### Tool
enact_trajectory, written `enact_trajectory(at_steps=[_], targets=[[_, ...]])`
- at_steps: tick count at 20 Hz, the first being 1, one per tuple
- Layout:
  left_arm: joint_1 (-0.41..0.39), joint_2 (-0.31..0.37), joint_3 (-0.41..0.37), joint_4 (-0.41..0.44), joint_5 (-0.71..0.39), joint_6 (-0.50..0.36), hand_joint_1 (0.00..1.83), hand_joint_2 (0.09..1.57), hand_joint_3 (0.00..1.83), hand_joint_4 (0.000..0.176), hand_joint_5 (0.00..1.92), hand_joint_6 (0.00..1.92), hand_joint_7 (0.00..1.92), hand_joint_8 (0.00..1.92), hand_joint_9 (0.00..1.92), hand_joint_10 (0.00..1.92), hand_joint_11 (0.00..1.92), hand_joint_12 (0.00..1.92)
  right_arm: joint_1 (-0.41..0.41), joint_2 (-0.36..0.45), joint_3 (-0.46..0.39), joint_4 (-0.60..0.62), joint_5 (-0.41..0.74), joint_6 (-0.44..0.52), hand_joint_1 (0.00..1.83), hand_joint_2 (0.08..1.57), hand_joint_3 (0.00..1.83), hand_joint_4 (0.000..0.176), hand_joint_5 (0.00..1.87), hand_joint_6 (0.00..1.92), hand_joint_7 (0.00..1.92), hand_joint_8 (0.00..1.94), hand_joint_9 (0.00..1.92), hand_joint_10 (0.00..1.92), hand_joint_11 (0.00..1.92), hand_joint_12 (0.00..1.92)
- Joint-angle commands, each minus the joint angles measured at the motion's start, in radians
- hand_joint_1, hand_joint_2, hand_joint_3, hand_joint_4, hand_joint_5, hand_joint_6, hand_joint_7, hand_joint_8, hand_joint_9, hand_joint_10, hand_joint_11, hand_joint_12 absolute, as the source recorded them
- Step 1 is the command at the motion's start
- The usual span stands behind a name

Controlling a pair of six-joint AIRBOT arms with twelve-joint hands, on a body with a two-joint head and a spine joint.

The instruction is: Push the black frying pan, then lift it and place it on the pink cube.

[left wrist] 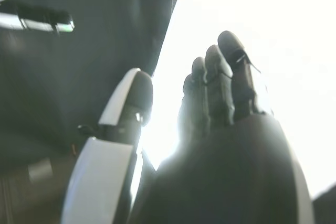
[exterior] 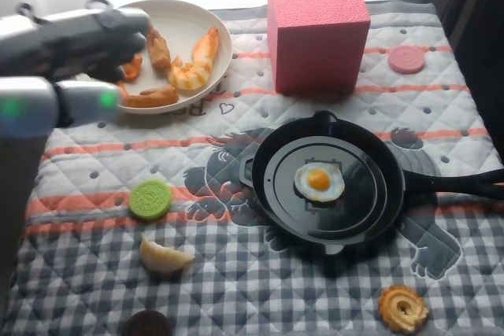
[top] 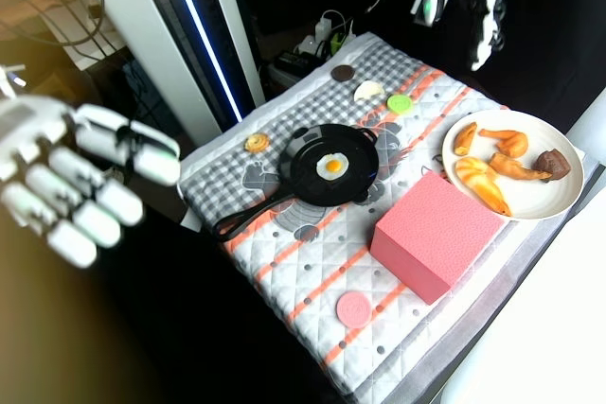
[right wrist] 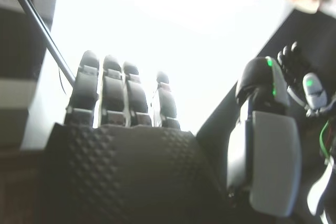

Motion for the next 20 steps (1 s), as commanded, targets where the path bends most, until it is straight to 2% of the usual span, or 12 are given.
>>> enact_trajectory(at_steps=[1, 2, 3, 4, 6, 8, 11, 12, 14, 17, 19, 20], targets=[[-0.038, -0.001, -0.003, 0.027, 0.026, -0.006, 0.21, 1.4, 0.03, 0.0, 0.0, 0.56, 0.17, 0.19, 0.0, 0.57, 0.0, 1.4, 0.002, 0.009, 0.003, 0.025, 0.075, -0.014, 0.37, 1.39, 0.0, 0.0, 0.0, 0.0, 0.08, 0.02, 0.03, 0.28, 0.0, 1.03], [-0.076, -0.008, -0.007, 0.091, 0.093, -0.006, 0.19, 1.4, 0.01, 0.0, 0.02, 0.52, 0.21, 0.12, 0.0, 0.62, 0.0, 1.44, 0.002, 0.009, 0.003, 0.027, 0.041, -0.027, 0.4, 1.39, 0.0, 0.0, 0.0, 0.0, 0.08, 0.01, 0.04, 0.28, 0.0, 1.1], [-0.102, -0.013, -0.012, 0.143, 0.142, -0.006, 0.3, 1.39, 0.0, 0.0, 0.05, 0.51, 0.27, 0.12, 0.04, 0.66, 0.0, 1.44, 0.002, 0.009, 0.004, 0.028, 0.014, -0.034, 0.38, 1.39, 0.0, 0.0, 0.0, 0.0, 0.08, 0.01, 0.03, 0.28, 0.0, 1.12], [-0.131, -0.018, -0.018, 0.233, 0.204, -0.006, 0.35, 1.39, 0.0, 0.0, 0.08, 0.47, 0.29, 0.1, 0.03, 0.66, 0.0, 1.37, 0.002, 0.009, 0.005, 0.027, -0.022, -0.044, 0.37, 1.38, 0.0, 0.0, 0.0, 0.0, 0.02, 0.0, 0.01, 0.13, 0.0, 0.96], [-0.163, -0.028, -0.018, 0.371, 0.264, -0.006, 0.41, 1.38, 0.0, 0.0, 0.17, 0.34, 0.32, 0.05, 0.02, 0.72, 0.0, 1.5, 0.002, 0.009, 0.007, 0.024, -0.064, -0.053, 0.38, 1.37, 0.0, 0.0, 0.0, 0.0, 0.0, 0.0, 0.0, 0.06, 0.0, 0.83], [-0.192, -0.037, -0.025, 0.488, 0.318, -0.006, 0.45, 1.36, 0.0, 0.0, 0.25, 0.25, 0.35, 0.02, 0.06, 0.73, 0.0, 1.6, 0.002, 0.009, 0.011, 0.013, -0.101, -0.054, 0.36, 1.35, 0.0, 0.0, 0.0, 0.0, 0.0, 0.0, 0.0, 0.0, 0.0, 0.52], [-0.222, -0.051, -0.043, 0.602, 0.386, -0.006, 0.49, 1.33, 0.0, 0.0, 0.37, 0.11, 0.42, 0.01, 0.22, 0.44, 0.0, 1.42, 0.002, 0.003, 0.016, 0.009, -0.122, -0.054, 0.39, 1.34, 0.0, 0.0, 0.0, 0.0, 0.0, 0.0, 0.0, 0.0, 0.0, 0.42], [-0.225, -0.058, -0.052, 0.647, 0.406, -0.006, 0.54, 1.31, 0.0, 0.0, 0.53, 0.11, 0.52, 0.01, 0.35, 0.34, 0.0, 1.36, 0.002, -0.003, 0.019, 0.009, -0.123, -0.048, 0.37, 1.34, 0.0, 0.0, 0.0, 0.0, 0.0, 0.0, 0.0, 0.0, 0.0, 0.43], [-0.226, -0.078, -0.061, 0.715, 0.427, -0.006, 0.57, 1.28, 0.0, 0.0, 0.7, 0.07, 0.64, 0.01, 0.51, 0.2, 0.0, 1.4, 0.001, -0.013, 0.026, 0.008, -0.122, -0.026, 0.32, 1.34, 0.0, 0.0, 0.0, 0.0, 0.0, 0.0, 0.0, 0.0, 0.0, 0.37], [-0.226, -0.109, -0.061, 0.77, 0.44, -0.006, 0.61, 1.26, 0.0, 0.0, 0.8, 0.11, 0.75, 0.03, 0.59, 0.2, 0.0, 1.51, 0.001, -0.024, 0.035, 0.003, -0.121, -0.001, 0.27, 1.32, 0.0, 0.0, 0.0, 0.0, 0.0, 0.0, 0.0, 0.0, 0.0, 0.41], [-0.226, -0.125, -0.061, 0.801, 0.445, -0.006, 0.58, 1.27, 0.0, 0.0, 0.8, 0.11, 0.76, 0.02, 0.59, 0.18, 0.0, 1.45, 0.001, -0.03, 0.039, 0.001, -0.118, 0.012, 0.23, 1.28, 0.0, 0.0, 0.0, 0.0, 0.0, 0.0, 0.04, 0.01, 0.0, 0.71], [-0.226, -0.132, -0.061, 0.812, 0.447, -0.006, 0.58, 1.26, 0.0, 0.0, 0.83, 0.13, 0.8, 0.03, 0.63, 0.18, 0.0, 1.49, 0.001, -0.033, 0.041, 0.0, -0.116, 0.018, 0.24, 1.29, 0.0, 0.0, 0.0, 0.0, 0.0, 0.0, 0.04, 0.01, 0.0, 0.79]])
